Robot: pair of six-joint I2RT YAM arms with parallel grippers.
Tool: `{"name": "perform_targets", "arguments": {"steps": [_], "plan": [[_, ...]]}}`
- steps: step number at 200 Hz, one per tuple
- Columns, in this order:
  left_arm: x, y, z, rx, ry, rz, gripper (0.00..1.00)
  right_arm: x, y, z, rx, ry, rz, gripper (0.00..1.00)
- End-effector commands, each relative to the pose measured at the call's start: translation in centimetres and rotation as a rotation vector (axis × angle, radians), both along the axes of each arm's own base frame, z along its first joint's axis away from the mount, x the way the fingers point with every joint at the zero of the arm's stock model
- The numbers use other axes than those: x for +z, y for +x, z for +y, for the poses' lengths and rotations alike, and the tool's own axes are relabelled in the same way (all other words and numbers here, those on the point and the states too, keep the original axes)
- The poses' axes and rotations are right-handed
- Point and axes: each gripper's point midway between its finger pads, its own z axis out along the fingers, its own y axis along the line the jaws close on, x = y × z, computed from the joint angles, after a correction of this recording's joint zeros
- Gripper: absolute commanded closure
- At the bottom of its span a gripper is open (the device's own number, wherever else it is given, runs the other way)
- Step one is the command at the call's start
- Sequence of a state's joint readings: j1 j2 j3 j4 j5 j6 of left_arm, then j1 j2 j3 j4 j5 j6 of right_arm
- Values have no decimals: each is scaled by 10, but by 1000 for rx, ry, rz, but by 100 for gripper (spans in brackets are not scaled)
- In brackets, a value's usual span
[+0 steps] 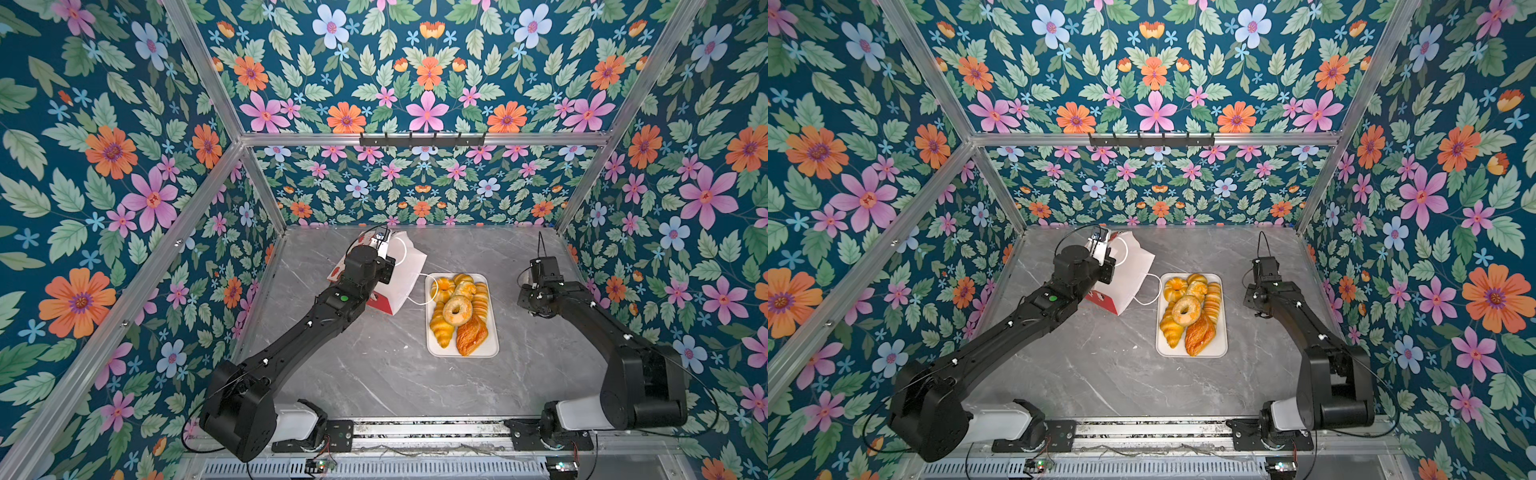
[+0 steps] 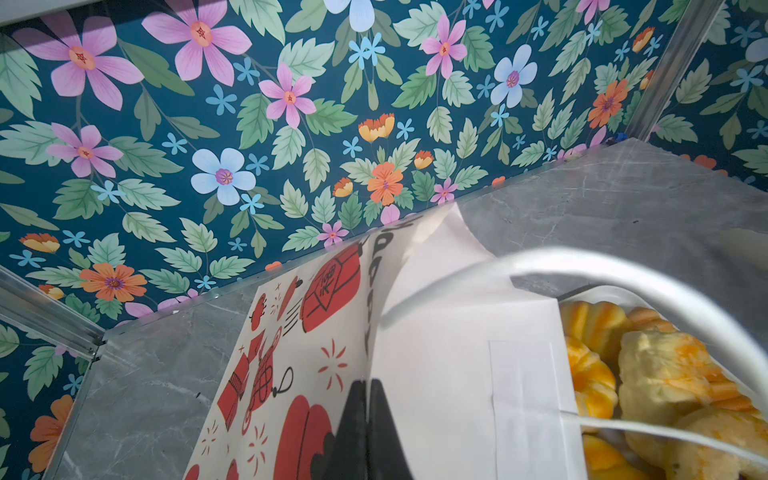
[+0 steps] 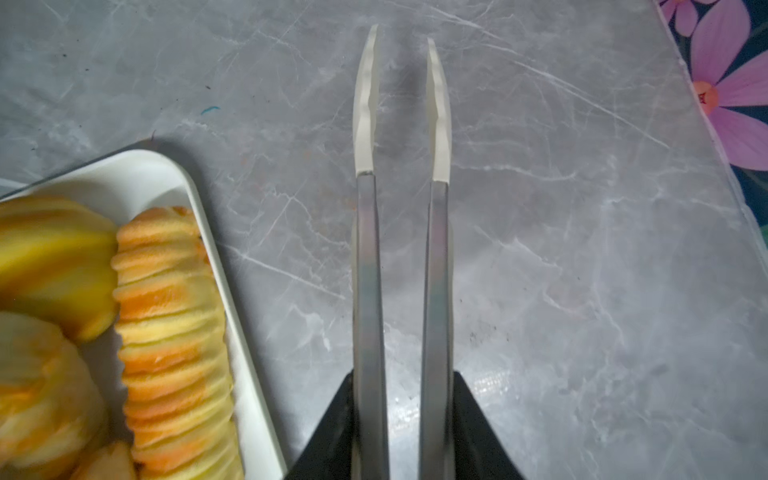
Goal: Take the fake bread out of the paper bag
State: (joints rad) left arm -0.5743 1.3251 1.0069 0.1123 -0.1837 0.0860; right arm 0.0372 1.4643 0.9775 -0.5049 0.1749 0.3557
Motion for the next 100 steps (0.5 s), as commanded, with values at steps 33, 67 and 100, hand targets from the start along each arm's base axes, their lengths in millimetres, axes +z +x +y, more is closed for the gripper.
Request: {"name": "perform_targets", "arguments": {"steps": [33,67,100], "plan": [[16,-3,2,4,-40,-23,100,-24,31,-19,-48,-39,44,64],[25,-8,4,-1,-67,-34,100,-55,26,-29,-87,5,117,59],[28,-12,3,-10,-96,-18,100,-58,17,-37,-119,48,106,46]]}}
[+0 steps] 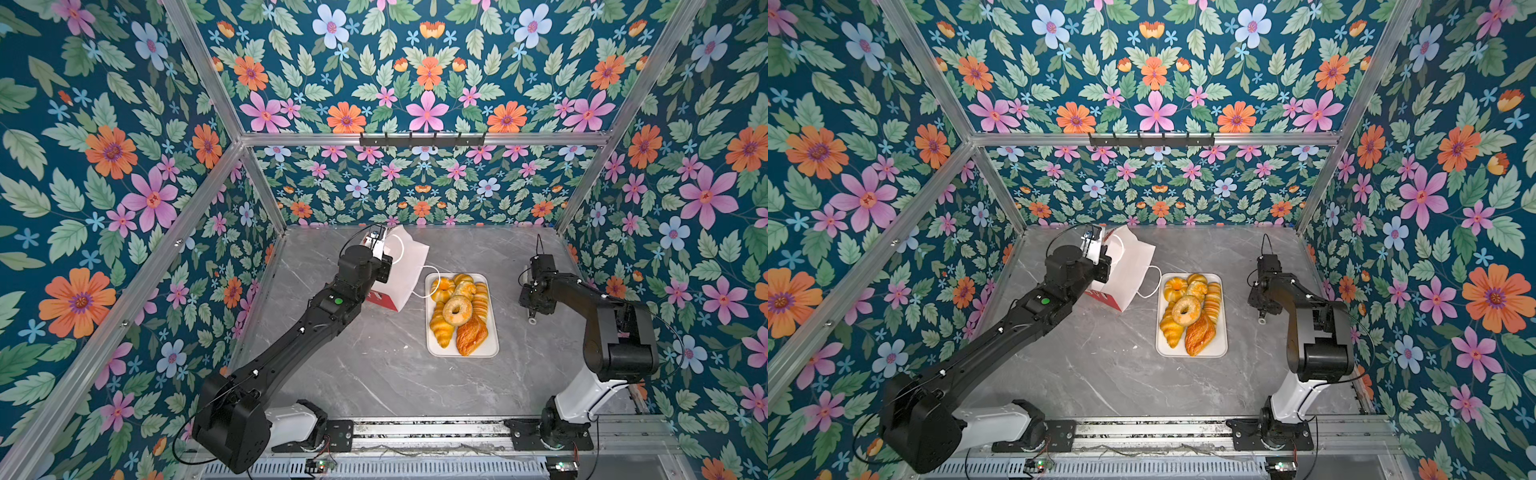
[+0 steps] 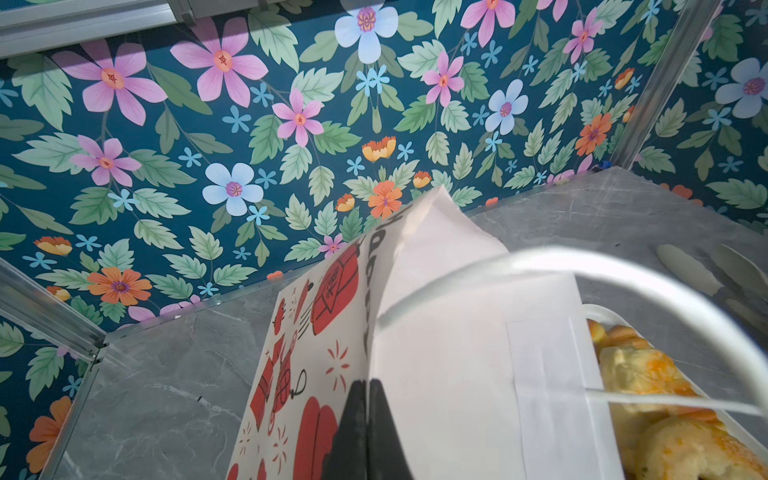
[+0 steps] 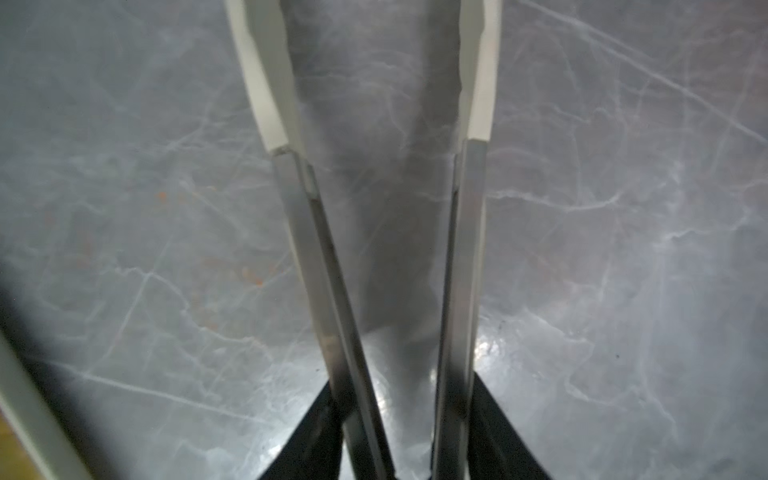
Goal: Take the fake bread out of the paper bag
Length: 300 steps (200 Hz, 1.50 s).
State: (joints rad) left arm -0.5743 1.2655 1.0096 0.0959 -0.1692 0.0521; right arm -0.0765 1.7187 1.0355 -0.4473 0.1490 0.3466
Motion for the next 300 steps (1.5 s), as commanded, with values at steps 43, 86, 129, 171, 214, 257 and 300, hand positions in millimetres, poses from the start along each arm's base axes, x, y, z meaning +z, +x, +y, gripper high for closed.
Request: {"name": "perform_targets", "arguments": {"steps": [43,86,129,171,214,257,300], "plan": [[16,-3,-6,-20,-108,18,100,19,-4,4,-25,41,-86,19],[41,-8,-18,-63,-249,39,100,37,-9,4,-34,39,-158,14],[58,-7,-30,-86,-413,92,100,39,-8,8,-21,58,-171,14],[58,-6,-38,-79,-532,197,100,35,-6,11,-11,78,-168,14],[48,-8,-40,-65,-585,276,100,33,-3,15,-1,97,-167,14],[24,-7,-38,-40,-615,333,100,29,-1,18,12,111,-166,14],[0,6,-28,-27,-660,387,100,25,0,19,19,119,-156,14]]}}
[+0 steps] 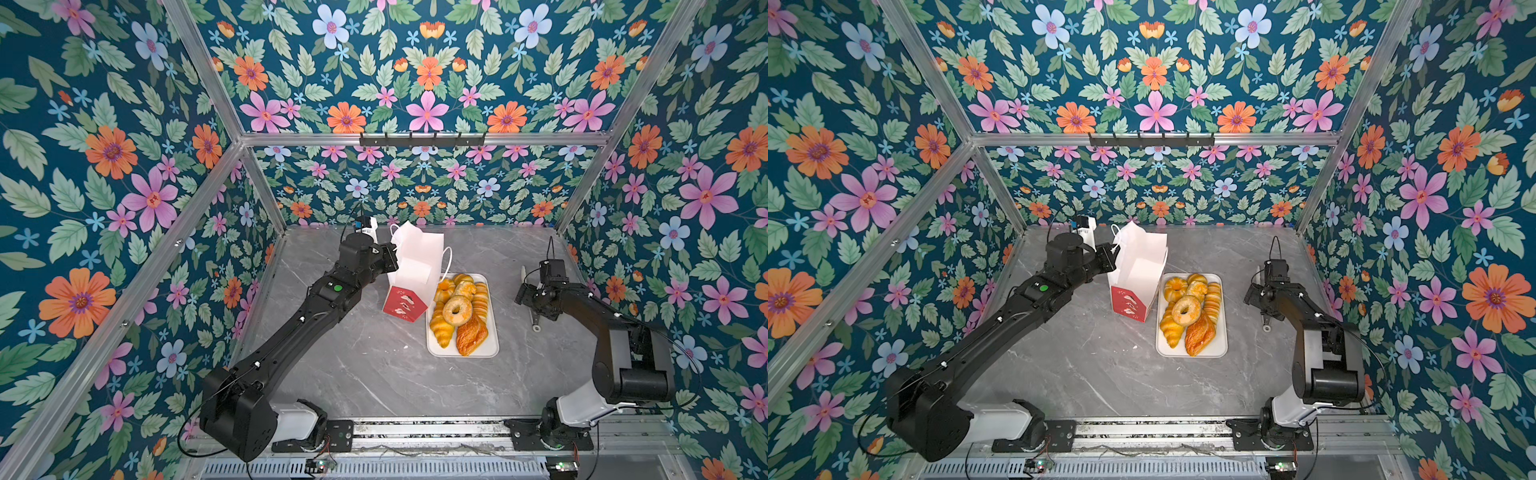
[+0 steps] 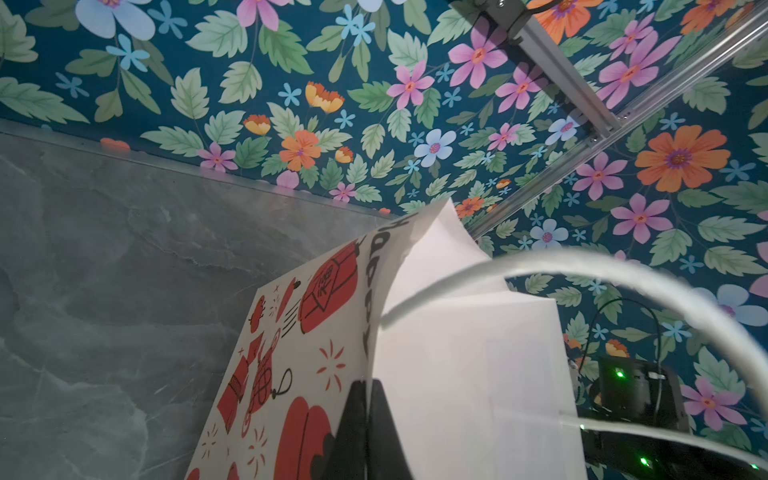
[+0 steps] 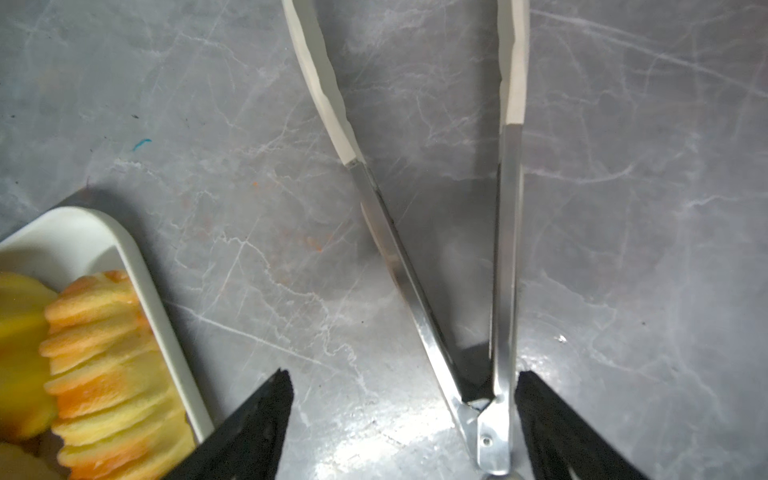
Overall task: Take the fake bread out of the paper bag
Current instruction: 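Lift the empty paper bag with the left gripper and tilt it sideways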
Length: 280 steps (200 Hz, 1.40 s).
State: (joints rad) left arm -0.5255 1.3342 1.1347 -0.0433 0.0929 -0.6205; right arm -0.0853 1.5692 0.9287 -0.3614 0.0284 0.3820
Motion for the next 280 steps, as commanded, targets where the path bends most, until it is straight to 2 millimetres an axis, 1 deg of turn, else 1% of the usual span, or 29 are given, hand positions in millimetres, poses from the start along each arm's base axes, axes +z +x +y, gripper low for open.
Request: {"name": "perform_targets", "arguments": {"steps": [1,26,78,108,146,174,180,202,204,227,238,269,280], "plan": [[2,6,0,-15,-60,-1,100,2,4,2,12,4,-16,14],[-8,14,7,-4,-54,20,100,1,4,1,13,2,-15,14],[-19,29,20,-3,-62,51,100,1,4,2,17,6,-14,14],[-18,38,25,-9,-57,55,85,1,4,2,18,7,-15,14],[-6,38,27,-22,-71,34,53,1,5,3,23,9,-15,14],[7,35,27,-42,-85,13,34,1,5,3,23,10,-15,14],[9,34,26,-46,-86,10,29,1,5,3,24,10,-18,14],[20,30,29,-52,-84,-9,2,1,5,3,23,9,-18,14],[21,30,29,-51,-82,-10,1,1,5,3,23,8,-19,14],[32,26,36,-40,-72,-31,0,1,5,3,23,8,-18,14],[32,25,40,-29,-67,-31,0,1,6,3,23,9,-17,14],[20,27,42,-25,-60,-14,0,2,6,4,26,13,-21,14],[15,28,40,-30,-59,-5,11,1,5,5,28,16,-19,14]]}}
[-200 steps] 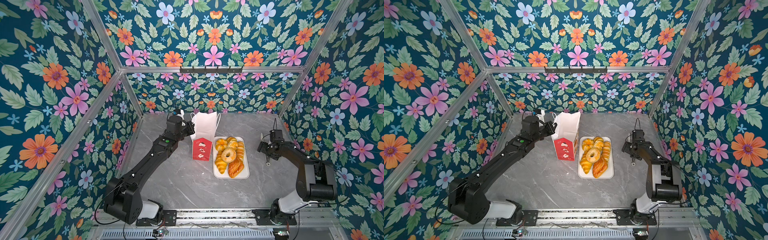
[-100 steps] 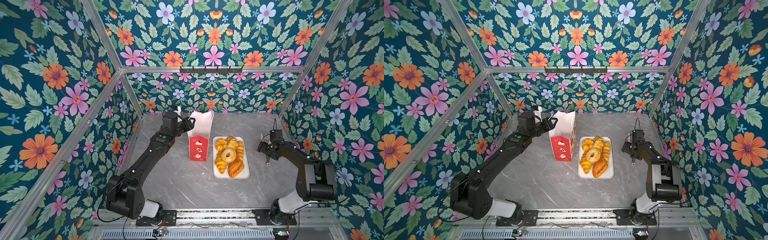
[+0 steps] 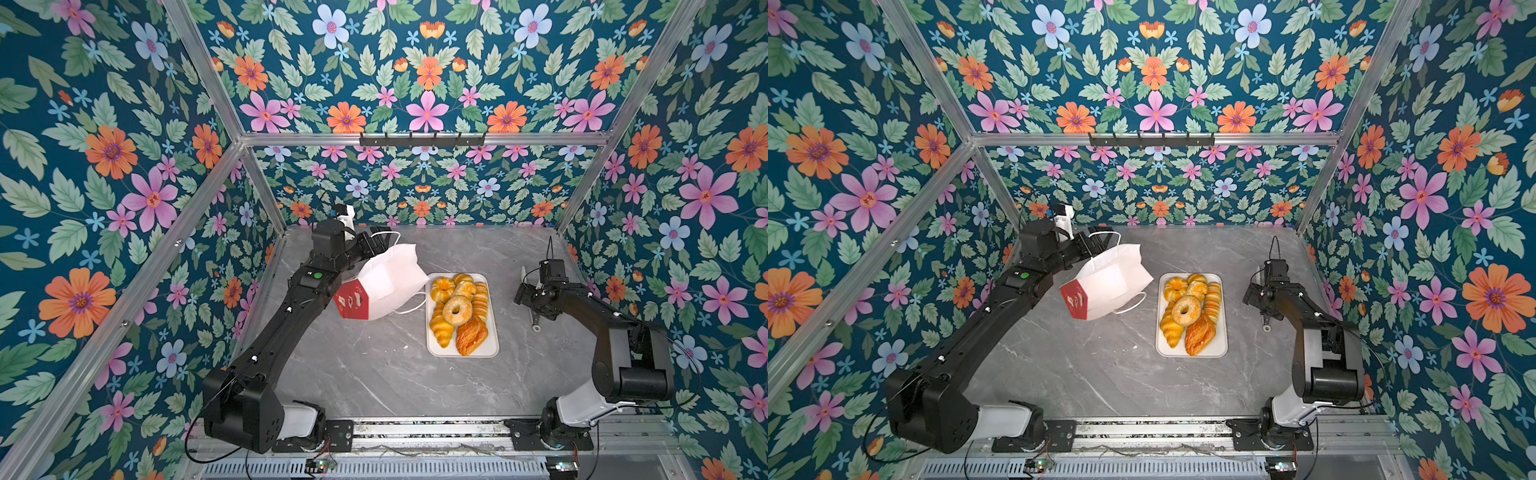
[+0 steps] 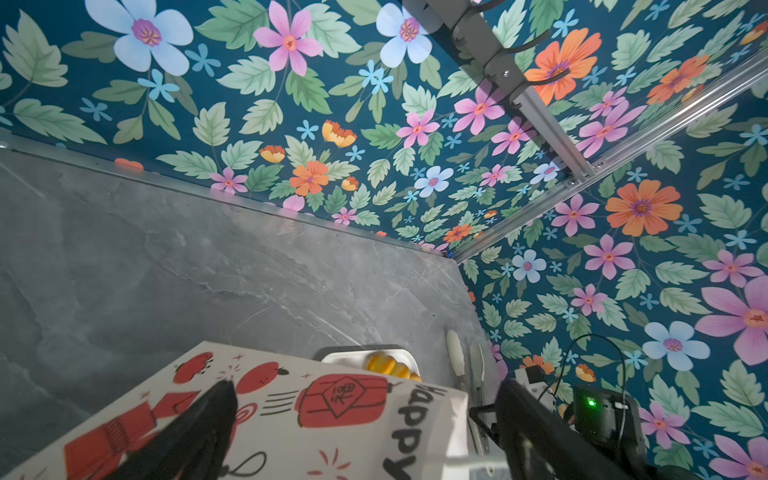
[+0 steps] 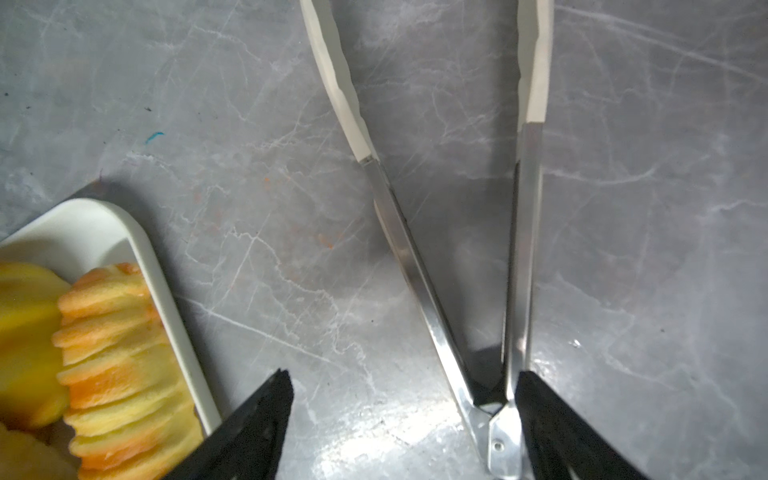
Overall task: Take the fake bread out of the paper bag
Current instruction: 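Lift the empty paper bag with the left gripper and tilt it sideways, then reach the right gripper across toward the bag's top edge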
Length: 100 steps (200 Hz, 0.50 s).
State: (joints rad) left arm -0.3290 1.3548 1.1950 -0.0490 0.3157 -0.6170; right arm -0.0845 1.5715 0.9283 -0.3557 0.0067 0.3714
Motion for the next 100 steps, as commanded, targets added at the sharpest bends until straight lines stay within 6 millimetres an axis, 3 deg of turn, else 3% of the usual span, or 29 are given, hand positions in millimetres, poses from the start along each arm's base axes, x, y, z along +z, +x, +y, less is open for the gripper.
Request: {"name": "perform_targets", "arguments": {"steps": [1,8,58,78,100], "plan": [[-7,2,-1,-12,15,-1,12,2,4,1,7,2,-15,14],[-7,2,-1,-8,16,-1,16,2,4,1,10,6,-17,15],[-30,15,14,30,56,43,15,11,12,32,119,55,-56,16],[-36,21,19,35,51,54,15,28,17,59,218,25,-104,16],[-37,26,20,32,39,55,15,63,22,96,333,25,-193,18]]}}
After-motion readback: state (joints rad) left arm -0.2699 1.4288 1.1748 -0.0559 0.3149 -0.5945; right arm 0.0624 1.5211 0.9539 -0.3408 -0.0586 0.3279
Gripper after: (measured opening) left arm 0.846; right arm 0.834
